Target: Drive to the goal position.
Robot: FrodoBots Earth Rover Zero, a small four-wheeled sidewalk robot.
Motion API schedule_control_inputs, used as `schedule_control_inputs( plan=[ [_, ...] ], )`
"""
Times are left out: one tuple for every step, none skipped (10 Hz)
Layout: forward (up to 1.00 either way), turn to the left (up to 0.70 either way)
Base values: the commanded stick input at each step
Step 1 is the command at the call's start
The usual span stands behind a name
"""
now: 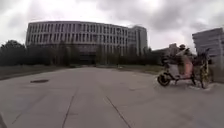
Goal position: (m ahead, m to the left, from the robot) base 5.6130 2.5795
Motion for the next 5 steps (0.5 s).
schedule_control_inputs(
  plan=[
    [0.70,0.00],
    [0.70,0.00],
    [0.70,0.00],
    [0.70,0.00],
    [0.70,0.00]
  ],
)
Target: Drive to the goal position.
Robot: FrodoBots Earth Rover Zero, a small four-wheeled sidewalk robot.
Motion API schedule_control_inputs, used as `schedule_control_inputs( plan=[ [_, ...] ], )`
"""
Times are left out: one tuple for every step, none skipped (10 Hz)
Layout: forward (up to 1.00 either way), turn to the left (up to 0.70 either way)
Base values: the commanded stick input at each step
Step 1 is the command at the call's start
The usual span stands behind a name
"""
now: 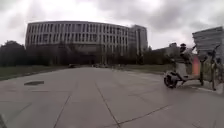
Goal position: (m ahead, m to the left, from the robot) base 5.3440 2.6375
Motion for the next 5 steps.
schedule_control_inputs(
  plan=[
    [0.70,0.01],
    [0.70,0.22],
    [0.70,0.35],
    [0.70,0.35],
    [0.70,0.35]
  ],
)
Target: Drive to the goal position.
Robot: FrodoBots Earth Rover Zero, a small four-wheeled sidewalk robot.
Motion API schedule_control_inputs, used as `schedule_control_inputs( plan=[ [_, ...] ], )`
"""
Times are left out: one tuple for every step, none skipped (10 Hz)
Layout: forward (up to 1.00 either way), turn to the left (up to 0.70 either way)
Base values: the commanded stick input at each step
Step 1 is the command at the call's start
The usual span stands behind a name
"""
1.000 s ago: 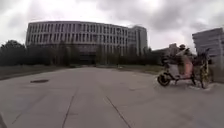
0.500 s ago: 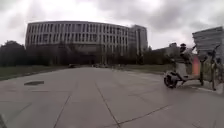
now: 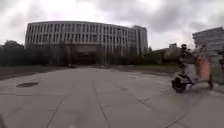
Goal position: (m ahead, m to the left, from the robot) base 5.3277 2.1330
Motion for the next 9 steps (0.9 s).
schedule_control_inputs(
  plan=[
    [0.70,0.29],
    [0.70,0.09],
    [0.70,0.00],
    [0.70,0.02],
    [0.70,0.01],
    [0.70,0.00],
    [0.70,0.00],
    [0.70,0.00],
    [0.70,0.00]
  ],
)
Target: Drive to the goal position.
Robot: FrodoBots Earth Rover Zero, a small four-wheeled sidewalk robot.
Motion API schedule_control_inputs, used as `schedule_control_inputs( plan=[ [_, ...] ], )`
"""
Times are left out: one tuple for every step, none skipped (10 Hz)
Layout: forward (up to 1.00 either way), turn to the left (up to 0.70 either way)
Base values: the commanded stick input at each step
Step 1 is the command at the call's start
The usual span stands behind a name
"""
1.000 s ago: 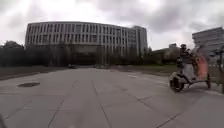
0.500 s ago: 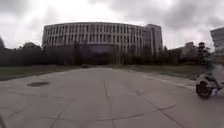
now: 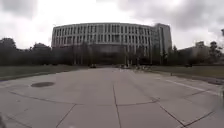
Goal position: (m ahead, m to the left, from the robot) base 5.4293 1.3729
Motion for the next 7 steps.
schedule_control_inputs(
  plan=[
    [0.70,0.00],
    [0.70,0.00],
    [0.70,0.00],
    [0.70,-0.20],
    [0.70,-0.30],
    [0.70,-0.24],
    [0.70,-0.02]
  ],
)
